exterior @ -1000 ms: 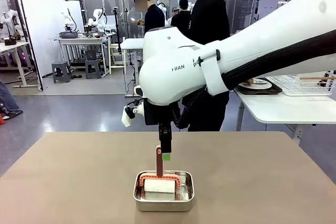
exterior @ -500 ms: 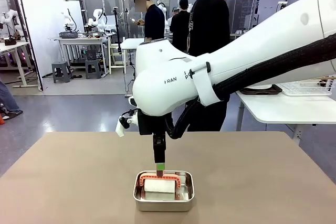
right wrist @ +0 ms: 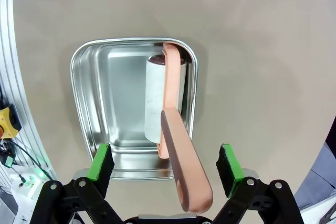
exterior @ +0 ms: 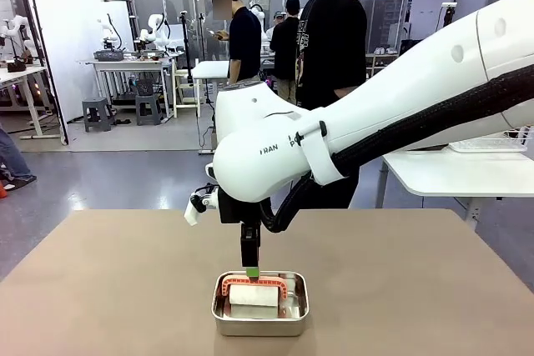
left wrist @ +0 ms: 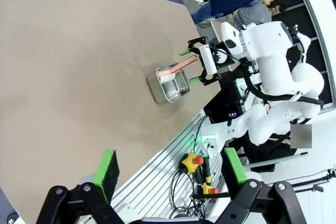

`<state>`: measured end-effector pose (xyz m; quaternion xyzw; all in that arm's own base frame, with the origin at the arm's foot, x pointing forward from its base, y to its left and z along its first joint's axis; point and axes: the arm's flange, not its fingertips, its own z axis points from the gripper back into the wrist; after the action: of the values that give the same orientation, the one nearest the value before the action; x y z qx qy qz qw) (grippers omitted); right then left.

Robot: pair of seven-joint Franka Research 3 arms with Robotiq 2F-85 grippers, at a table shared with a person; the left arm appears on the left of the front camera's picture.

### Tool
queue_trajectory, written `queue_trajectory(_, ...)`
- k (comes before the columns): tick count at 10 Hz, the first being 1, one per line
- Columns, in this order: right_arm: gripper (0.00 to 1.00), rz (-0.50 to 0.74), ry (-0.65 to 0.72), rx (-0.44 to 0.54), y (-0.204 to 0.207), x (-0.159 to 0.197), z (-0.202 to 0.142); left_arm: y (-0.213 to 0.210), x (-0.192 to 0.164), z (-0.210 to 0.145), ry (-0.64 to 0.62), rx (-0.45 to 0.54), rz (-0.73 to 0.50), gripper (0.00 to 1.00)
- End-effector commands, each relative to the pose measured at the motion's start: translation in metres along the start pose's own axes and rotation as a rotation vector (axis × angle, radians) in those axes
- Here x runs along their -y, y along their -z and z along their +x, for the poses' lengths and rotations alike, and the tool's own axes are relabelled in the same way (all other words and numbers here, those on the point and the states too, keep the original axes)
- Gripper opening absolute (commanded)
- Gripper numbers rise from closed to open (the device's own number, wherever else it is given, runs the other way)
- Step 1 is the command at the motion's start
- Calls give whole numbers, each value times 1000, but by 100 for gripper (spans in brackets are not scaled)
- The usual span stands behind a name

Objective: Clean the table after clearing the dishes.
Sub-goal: When the right (or left) Handle tray is removed, use the right hand (or left hand) to clean the right (or left) side of the table with the Lint Roller.

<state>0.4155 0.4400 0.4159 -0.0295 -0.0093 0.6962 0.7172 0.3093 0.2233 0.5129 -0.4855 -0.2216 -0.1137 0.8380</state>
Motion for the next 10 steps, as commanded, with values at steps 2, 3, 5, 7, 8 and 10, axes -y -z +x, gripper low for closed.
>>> queue_trajectory(2,100,-52,24,-4,5,-5,-2,-3,2,-3,11,2,-4,100)
queue_trajectory(3,93,-52,26,0,6,-4,-3,-3,2,-3,11,2,-4,100)
queue_trajectory(5,74,-57,30,6,6,-3,-5,-3,2,-3,11,2,-4,100)
queue_trajectory(7,55,-60,40,16,4,-2,-6,-3,2,-3,11,2,-4,100)
queue_trajectory(8,48,-64,43,15,3,-2,-7,-3,2,-3,11,2,-4,100)
queue_trajectory(10,29,-58,44,11,2,0,-7,-3,2,-3,11,2,-4,100)
